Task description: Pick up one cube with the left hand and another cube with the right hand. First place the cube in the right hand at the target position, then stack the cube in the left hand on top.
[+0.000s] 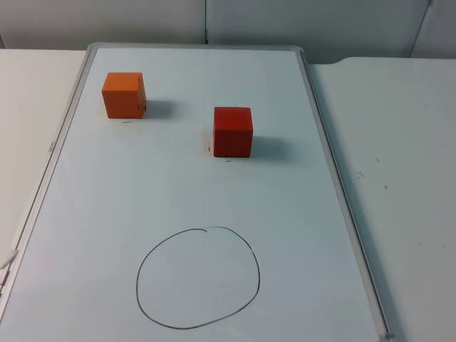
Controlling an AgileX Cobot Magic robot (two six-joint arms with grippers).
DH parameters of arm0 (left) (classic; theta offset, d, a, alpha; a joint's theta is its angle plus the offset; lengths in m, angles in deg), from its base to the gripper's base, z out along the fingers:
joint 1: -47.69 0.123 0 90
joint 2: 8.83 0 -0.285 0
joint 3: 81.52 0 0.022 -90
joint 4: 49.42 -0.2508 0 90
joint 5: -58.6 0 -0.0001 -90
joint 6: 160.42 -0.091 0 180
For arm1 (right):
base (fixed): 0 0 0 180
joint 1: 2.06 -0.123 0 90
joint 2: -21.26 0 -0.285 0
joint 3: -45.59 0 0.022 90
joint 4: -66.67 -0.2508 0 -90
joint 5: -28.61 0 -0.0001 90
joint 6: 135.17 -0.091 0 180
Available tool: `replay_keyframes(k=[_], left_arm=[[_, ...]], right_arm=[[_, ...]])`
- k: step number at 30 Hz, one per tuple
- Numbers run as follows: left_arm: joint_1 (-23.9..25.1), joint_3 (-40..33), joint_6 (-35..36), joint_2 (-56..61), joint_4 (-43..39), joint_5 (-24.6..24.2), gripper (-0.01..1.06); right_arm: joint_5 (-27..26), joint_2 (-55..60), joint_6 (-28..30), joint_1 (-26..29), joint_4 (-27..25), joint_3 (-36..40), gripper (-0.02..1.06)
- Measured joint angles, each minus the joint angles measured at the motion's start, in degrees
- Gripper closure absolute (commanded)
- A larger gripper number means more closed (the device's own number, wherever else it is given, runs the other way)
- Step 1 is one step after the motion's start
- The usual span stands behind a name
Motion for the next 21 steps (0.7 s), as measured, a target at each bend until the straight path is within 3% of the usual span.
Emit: replay_keyframes(k=[9,21], left_arm=[[-2.7,3.2,-3.7,-11.9,2.6,1.8,0.09],[-11.3,3.2,-3.9,-29.2,3.7,11.1,0.09]], right_arm=[[0.0,0.0,0.0,0.0,0.0,0.0,0.0],[0.0,0.0,0.0,0.0,0.0,0.0,0.0]])
